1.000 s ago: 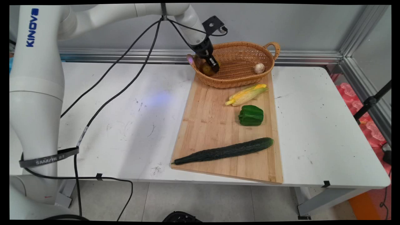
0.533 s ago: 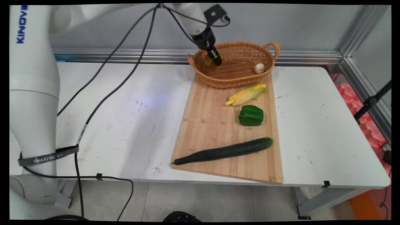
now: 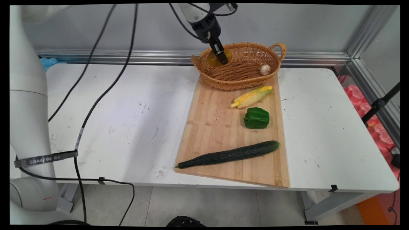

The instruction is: Place the picked object on the cutting board

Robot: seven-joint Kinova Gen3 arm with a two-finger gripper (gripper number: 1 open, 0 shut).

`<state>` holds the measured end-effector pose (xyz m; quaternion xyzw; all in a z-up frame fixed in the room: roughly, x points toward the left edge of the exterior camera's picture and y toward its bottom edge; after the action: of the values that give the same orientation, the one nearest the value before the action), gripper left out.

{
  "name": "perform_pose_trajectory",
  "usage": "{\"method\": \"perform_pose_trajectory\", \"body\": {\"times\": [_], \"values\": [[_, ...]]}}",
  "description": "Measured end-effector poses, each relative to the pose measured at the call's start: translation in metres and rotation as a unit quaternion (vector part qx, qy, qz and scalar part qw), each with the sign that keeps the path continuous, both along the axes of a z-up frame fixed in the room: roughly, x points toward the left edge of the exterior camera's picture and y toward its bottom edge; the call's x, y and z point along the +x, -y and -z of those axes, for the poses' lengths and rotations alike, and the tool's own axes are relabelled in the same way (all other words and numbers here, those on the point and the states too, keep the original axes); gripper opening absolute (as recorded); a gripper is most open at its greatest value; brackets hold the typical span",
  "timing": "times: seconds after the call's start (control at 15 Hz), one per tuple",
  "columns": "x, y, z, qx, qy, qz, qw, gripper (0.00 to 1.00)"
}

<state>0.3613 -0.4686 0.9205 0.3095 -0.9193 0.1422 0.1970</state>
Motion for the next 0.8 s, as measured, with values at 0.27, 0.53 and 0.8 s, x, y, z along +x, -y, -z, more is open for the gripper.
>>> {"method": "perform_pose_trajectory", "body": {"times": [0.27, 0.53, 0.8], "values": [[-0.003, -0.042, -0.013, 0.026, 0.009, 0.064, 0.9976, 0.0], [-0.004, -0.083, -0.013, 0.052, 0.017, 0.132, 0.9897, 0.0], [-0.009, -0.107, 0.003, 0.065, 0.022, 0.183, 0.9807, 0.0]]}}
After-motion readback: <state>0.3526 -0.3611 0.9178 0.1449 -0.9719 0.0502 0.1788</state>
